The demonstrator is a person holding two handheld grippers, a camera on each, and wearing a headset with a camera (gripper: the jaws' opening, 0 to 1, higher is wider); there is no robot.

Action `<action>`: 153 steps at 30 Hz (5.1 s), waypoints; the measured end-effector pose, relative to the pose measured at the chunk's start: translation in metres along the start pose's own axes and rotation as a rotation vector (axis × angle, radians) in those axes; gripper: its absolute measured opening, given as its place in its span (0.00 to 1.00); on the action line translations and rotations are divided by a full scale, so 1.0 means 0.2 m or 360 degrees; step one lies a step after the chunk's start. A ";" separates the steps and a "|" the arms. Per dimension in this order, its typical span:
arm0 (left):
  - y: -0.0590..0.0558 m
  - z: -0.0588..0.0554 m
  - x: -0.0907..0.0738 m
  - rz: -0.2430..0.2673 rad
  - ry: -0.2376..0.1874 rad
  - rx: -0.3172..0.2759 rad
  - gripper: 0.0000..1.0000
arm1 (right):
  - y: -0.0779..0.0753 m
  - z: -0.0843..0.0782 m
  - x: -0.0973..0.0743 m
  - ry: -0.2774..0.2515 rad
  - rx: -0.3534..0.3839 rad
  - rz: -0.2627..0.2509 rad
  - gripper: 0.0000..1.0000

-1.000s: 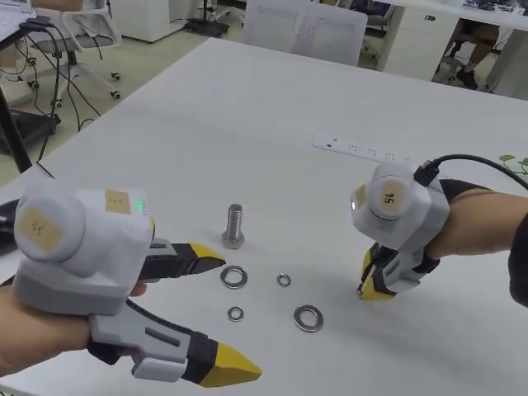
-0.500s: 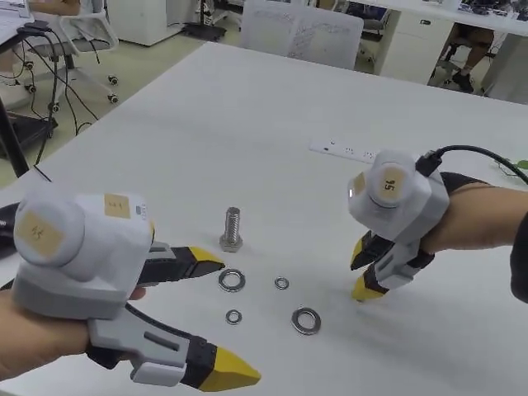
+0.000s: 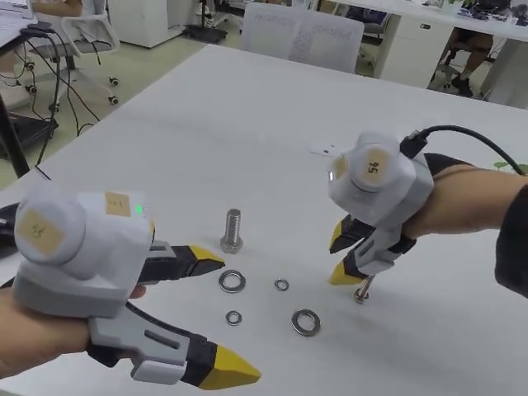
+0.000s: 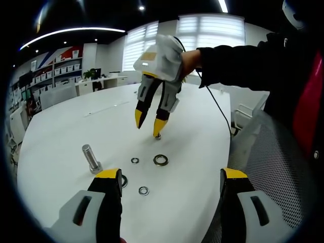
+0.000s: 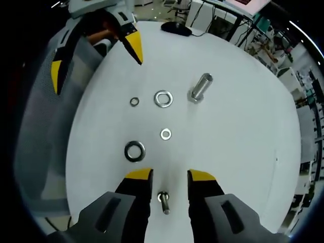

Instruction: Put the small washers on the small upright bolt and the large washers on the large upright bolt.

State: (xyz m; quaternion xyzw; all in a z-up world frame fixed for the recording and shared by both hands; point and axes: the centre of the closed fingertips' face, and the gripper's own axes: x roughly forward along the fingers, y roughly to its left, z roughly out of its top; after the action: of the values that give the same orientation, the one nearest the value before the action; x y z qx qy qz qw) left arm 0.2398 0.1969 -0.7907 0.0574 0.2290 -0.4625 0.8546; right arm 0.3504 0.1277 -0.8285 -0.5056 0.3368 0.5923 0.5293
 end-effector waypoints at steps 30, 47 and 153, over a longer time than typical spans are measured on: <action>0.03 0.01 -0.04 0.0068 -0.0026 -0.0012 0.79 | 0.02 0.20 0.27 0.0042 -0.0134 0.0142 0.25; 0.02 0.01 -0.05 0.0078 -0.0026 -0.0022 0.79 | 0.01 0.17 0.31 0.0082 -0.0117 0.0141 0.19; -0.01 0.01 -0.05 0.0032 -0.0039 0.0002 0.77 | 0.02 -0.23 -0.16 0.0143 0.0192 -0.0062 0.14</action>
State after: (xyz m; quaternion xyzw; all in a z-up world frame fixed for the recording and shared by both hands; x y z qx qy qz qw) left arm 0.2341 0.2038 -0.7844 0.0545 0.2178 -0.4547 0.8619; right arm 0.3562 0.0744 -0.8098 -0.5053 0.3854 0.5371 0.5547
